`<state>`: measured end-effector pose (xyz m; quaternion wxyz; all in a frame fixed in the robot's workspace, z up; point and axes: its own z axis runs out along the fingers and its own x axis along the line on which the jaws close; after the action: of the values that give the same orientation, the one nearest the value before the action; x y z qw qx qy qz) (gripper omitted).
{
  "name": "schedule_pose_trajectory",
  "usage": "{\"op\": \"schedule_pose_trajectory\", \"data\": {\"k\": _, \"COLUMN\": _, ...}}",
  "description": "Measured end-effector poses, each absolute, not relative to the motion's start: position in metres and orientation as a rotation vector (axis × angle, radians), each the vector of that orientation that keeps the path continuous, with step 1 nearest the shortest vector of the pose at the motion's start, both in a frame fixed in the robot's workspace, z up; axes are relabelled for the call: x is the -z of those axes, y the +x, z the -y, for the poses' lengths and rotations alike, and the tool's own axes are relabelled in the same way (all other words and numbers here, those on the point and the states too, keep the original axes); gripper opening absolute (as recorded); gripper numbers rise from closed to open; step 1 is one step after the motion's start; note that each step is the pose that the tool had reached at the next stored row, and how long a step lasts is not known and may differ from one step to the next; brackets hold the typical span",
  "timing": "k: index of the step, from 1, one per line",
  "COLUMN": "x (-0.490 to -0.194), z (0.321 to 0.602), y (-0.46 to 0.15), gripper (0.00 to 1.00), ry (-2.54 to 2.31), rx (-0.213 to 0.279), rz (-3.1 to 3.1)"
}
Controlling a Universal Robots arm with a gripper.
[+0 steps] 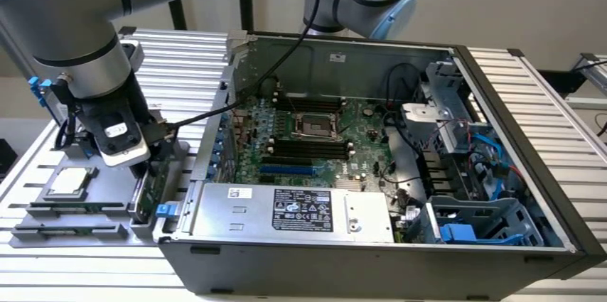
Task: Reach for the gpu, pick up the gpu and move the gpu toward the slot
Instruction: 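Pick up the gpu and move the gpu toward the slot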
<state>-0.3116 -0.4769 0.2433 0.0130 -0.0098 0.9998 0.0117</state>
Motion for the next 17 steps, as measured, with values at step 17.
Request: {"op": "schedule_pose_trajectory", "data": {"k": 17, "x": -0.2483, "z": 0.4768, "y": -0.3115, "gripper": 0.26, "ry": -0.031, "rx": -0.037, "rz": -3.115}}
